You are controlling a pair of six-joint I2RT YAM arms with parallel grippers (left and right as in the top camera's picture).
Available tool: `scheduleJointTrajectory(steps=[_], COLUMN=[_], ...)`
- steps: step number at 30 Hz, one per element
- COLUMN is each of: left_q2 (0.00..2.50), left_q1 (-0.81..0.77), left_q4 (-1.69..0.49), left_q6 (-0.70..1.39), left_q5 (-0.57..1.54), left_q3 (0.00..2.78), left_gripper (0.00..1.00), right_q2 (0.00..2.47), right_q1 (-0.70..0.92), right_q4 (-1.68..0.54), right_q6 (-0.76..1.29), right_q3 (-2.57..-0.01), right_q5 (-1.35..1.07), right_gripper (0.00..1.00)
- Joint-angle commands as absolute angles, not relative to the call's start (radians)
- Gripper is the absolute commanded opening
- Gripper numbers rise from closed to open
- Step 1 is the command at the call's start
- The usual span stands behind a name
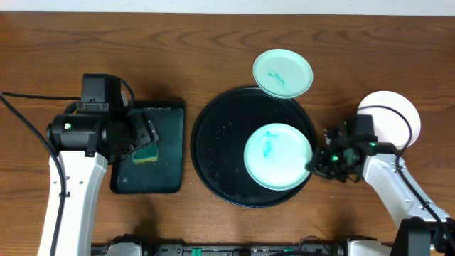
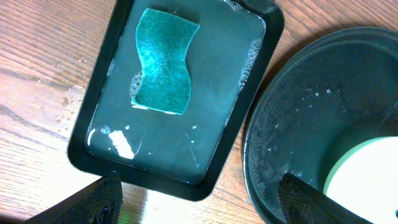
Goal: Clean dirty plates on tray and stack at the side
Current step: 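Grip the lower green plate rim and slide it toward the tray center, then grasp the green sponge with the left gripper and lift it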
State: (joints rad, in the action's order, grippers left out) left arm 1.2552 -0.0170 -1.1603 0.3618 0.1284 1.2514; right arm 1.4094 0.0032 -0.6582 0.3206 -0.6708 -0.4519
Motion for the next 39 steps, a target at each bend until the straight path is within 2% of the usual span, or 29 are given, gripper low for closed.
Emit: scheduleJointTrajectory(steps=[1,6,9,12,21,27,30,33,36,38,39], left_q2=[1.263,1.289,1.329,1.384,1.65,1.834,1.913,1.958,1.962,1.958,1.955], left_q1=[-0.019,-0.019,-0.019,-0.019,-0.018,-0.018,-0.018,-0.018,-0.018,-0.018,-0.018], left_q4=[-1.159,-1.136,-1.128,-1.119,-0.988,-0.924,-0.916,-0.902,-0.884,-0.877,-0.877], left_q6=[0.352,0.352,0.352,0.352,0.352,0.352,0.352,0.352,0.352,0.352,0.352], left_q5=[0.118,0.112,0.075,0.015,-0.012,-0.012,-0.02,-0.02,-0.02,-0.019,-0.019], left_q3=[1.249,1.228,1.21,1.191,1.187,1.187,1.187,1.187,1.187,1.188,1.188], left_gripper=[0.8,0.8,0.7,0.63,0.61,0.51,0.49,0.4,0.23,0.07,0.07], right_q2=[1.414,1.428,1.464,1.507,1.549,1.549,1.549,1.549,1.549,1.549,1.549], right_q1=[0.095,0.197,0.229,0.233,0.233,0.233,0.233,0.233,0.233,0.233,0.233], right_q4=[-0.583,-0.487,-0.463,-0.459,-0.449,-0.453,-0.453,-0.453,-0.453,-0.453,-0.453], right_q6=[0.313,0.374,0.406,0.442,0.448,0.448,0.448,0.448,0.448,0.448,0.448], right_q3=[-0.667,-0.667,-0.667,-0.667,-0.667,-0.667,-0.667,-0.667,-0.667,-0.667,-0.667], right_q5=[-0.455,-0.373,-0.369,-0.368,-0.375,-0.375,-0.382,-0.387,-0.387,-0.387,-0.387], right_gripper=[0.01,0.01,0.01,0.01,0.01,0.01,0.01,0.01,0.01,0.01,0.01])
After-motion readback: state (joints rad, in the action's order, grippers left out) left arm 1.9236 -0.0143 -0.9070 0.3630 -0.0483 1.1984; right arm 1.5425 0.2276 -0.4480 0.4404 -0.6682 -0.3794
